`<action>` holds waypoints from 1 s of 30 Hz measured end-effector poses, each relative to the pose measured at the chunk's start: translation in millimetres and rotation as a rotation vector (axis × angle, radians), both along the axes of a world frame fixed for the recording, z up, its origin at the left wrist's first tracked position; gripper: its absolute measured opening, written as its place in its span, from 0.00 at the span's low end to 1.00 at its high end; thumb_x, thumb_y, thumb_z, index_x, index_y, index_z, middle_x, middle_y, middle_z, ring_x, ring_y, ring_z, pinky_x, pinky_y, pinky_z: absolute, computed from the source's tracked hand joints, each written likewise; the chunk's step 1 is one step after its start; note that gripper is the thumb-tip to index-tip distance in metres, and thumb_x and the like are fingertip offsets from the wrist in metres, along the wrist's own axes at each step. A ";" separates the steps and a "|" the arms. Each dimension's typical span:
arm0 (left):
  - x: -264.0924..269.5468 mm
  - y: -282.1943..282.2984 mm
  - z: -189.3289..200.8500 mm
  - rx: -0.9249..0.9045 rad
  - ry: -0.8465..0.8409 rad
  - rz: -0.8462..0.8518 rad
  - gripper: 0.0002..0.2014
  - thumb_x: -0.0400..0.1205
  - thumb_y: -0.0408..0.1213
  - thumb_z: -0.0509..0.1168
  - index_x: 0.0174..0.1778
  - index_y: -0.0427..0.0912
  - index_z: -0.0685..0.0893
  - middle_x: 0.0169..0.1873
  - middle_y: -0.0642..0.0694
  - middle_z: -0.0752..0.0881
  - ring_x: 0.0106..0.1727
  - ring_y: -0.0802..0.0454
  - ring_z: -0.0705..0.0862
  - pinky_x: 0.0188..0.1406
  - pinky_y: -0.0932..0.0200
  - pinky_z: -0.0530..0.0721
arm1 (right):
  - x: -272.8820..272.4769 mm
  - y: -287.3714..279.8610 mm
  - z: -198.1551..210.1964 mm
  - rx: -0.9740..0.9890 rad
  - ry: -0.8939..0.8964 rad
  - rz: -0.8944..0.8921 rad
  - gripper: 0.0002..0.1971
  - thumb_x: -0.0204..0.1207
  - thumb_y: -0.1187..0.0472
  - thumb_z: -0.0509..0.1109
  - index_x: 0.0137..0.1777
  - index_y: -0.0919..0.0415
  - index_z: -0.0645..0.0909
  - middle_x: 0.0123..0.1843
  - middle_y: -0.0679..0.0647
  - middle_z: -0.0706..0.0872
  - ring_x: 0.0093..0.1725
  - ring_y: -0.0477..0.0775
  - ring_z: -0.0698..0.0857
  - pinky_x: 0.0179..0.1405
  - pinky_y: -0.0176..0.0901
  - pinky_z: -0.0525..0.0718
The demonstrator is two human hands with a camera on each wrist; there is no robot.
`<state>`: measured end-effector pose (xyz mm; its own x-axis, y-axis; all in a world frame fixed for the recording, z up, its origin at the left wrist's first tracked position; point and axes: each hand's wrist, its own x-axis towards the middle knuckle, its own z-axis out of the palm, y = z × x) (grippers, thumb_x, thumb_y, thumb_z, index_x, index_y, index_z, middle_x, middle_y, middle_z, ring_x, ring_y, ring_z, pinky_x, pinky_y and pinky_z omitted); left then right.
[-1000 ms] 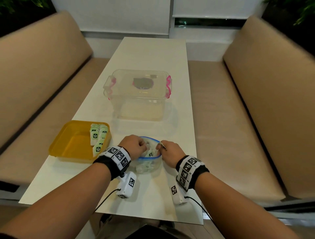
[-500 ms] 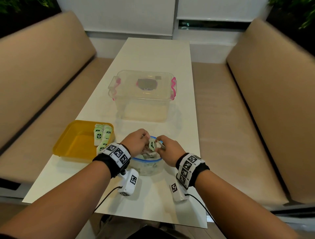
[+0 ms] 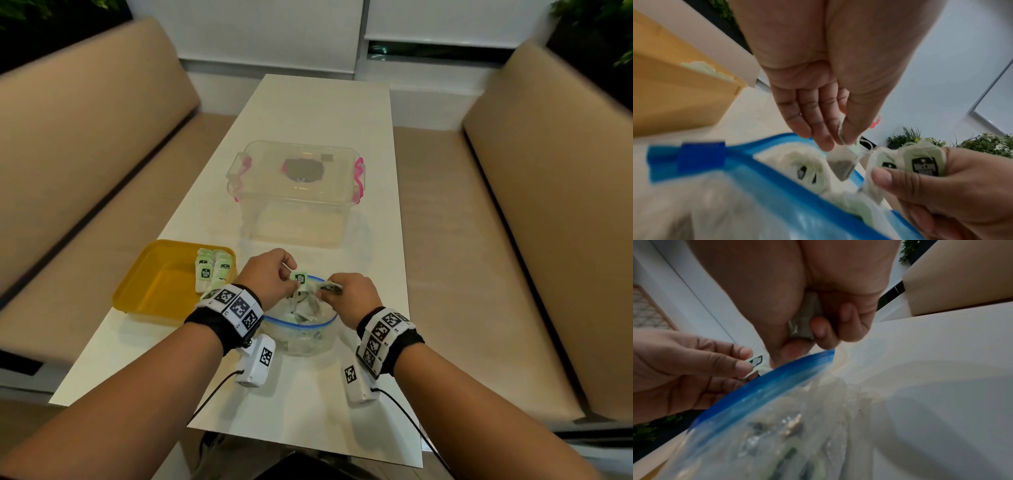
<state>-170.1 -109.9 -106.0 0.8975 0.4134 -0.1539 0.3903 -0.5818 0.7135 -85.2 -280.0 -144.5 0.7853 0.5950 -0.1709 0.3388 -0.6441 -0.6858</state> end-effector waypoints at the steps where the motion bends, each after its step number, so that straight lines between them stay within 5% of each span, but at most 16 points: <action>1: -0.2 4.6 4.8 0.044 0.015 -0.025 0.11 0.73 0.34 0.77 0.44 0.49 0.82 0.34 0.52 0.83 0.33 0.54 0.81 0.36 0.63 0.80 | 1.4 0.2 1.7 0.013 -0.012 -0.016 0.14 0.74 0.48 0.74 0.35 0.59 0.83 0.33 0.55 0.86 0.39 0.59 0.84 0.40 0.53 0.84; 6: -2.3 25.4 29.2 0.221 0.129 -0.213 0.10 0.76 0.32 0.69 0.47 0.53 0.87 0.37 0.54 0.82 0.37 0.55 0.79 0.41 0.62 0.76 | 2.6 12.7 13.1 0.103 -0.020 -0.047 0.15 0.75 0.49 0.74 0.40 0.62 0.83 0.43 0.56 0.85 0.45 0.58 0.83 0.46 0.50 0.82; 13: -12.3 64.5 55.5 0.262 0.079 -0.245 0.11 0.80 0.36 0.72 0.57 0.52 0.88 0.46 0.52 0.86 0.48 0.54 0.85 0.52 0.61 0.81 | 0.3 49.1 19.6 0.301 0.163 -0.079 0.10 0.72 0.51 0.77 0.37 0.54 0.82 0.37 0.54 0.90 0.38 0.55 0.89 0.40 0.50 0.86; 18: -18.2 97.6 70.7 0.275 0.024 -0.242 0.04 0.81 0.38 0.71 0.49 0.51 0.88 0.38 0.52 0.87 0.39 0.55 0.82 0.37 0.67 0.76 | -8.5 83.4 33.3 0.456 0.220 -0.054 0.07 0.80 0.63 0.70 0.42 0.58 0.77 0.37 0.54 0.92 0.43 0.56 0.91 0.44 0.48 0.86; 24: -26.6 136.1 74.6 0.273 0.052 -0.261 0.04 0.80 0.40 0.71 0.50 0.51 0.87 0.41 0.52 0.87 0.43 0.54 0.84 0.44 0.60 0.81 | -19.5 123.1 47.4 0.437 0.198 0.008 0.07 0.79 0.61 0.72 0.39 0.59 0.83 0.36 0.57 0.88 0.39 0.58 0.87 0.45 0.53 0.85; 30: -36.1 186.7 58.5 0.372 0.254 -0.296 0.04 0.78 0.40 0.74 0.46 0.51 0.87 0.37 0.58 0.85 0.38 0.61 0.81 0.30 0.72 0.70 | -26.3 157.7 44.0 0.347 0.166 0.007 0.11 0.81 0.62 0.67 0.37 0.51 0.80 0.40 0.57 0.87 0.40 0.56 0.83 0.47 0.54 0.83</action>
